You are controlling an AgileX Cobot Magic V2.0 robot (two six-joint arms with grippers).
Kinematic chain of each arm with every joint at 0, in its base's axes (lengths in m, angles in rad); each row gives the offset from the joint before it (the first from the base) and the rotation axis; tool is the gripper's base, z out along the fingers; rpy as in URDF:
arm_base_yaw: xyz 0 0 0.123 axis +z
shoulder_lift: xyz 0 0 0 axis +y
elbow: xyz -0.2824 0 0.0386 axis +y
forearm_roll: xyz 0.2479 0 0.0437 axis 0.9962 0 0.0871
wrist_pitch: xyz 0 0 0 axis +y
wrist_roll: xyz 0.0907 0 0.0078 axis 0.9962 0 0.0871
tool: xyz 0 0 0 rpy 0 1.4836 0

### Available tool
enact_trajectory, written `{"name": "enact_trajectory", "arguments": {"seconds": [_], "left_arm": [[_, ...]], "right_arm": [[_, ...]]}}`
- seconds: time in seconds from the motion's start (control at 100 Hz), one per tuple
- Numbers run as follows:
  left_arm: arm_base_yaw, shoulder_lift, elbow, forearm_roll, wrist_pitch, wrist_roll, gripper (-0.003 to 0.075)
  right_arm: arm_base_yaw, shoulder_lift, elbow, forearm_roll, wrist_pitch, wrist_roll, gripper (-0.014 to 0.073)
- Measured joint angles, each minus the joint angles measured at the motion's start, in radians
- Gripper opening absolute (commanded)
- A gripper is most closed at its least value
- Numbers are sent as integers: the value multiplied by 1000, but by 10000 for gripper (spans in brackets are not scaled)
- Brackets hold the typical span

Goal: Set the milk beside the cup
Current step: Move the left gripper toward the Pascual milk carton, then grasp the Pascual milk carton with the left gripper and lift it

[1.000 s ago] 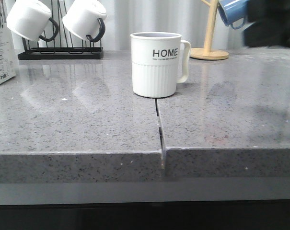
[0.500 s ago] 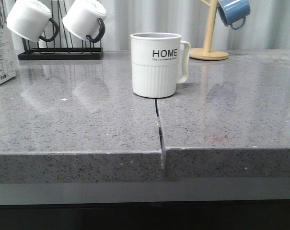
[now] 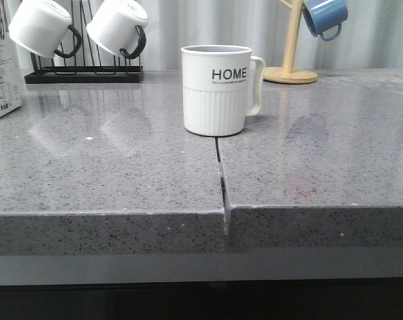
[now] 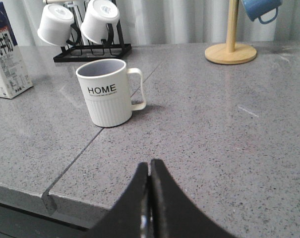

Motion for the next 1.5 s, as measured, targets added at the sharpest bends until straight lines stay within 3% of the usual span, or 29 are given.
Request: {"name": "enact_trajectory", "arguments": {"seconds": [0.32,0.49,0.66,0.73,0.74,0.8,0.85,0.92,1.05,1.36,1.5], "left_arm": [[0,0,-2,0,-102,0,-21],[0,23,-118,-2,144,0,-21],[0,211,-326,-2,332,0,7],[0,298,-392,0,369,0,131],[0,306,-403,0,371,0,185],[0,376,-443,0,380,0,340],[0,427,-471,0,381,0,536],[0,491,-498,0,375,0,724],[0,594,-521,0,324,0,630],[0,809,-528,0,0,0,623],[-9,882,-552,0,-69,-2,620]], "right_arm": [[0,0,0,1,0,0,-69],[0,0,0,1,0,0,-69],[0,0,2,1,0,0,-69],[0,0,2,1,0,0,-69],[0,0,2,1,0,0,-69],[0,0,2,1,0,0,-69],[0,0,2,1,0,0,-69],[0,0,2,1,0,0,-69],[0,0,2,1,0,0,-69],[0,0,2,1,0,0,-69],[0,0,2,1,0,0,-69]]}}
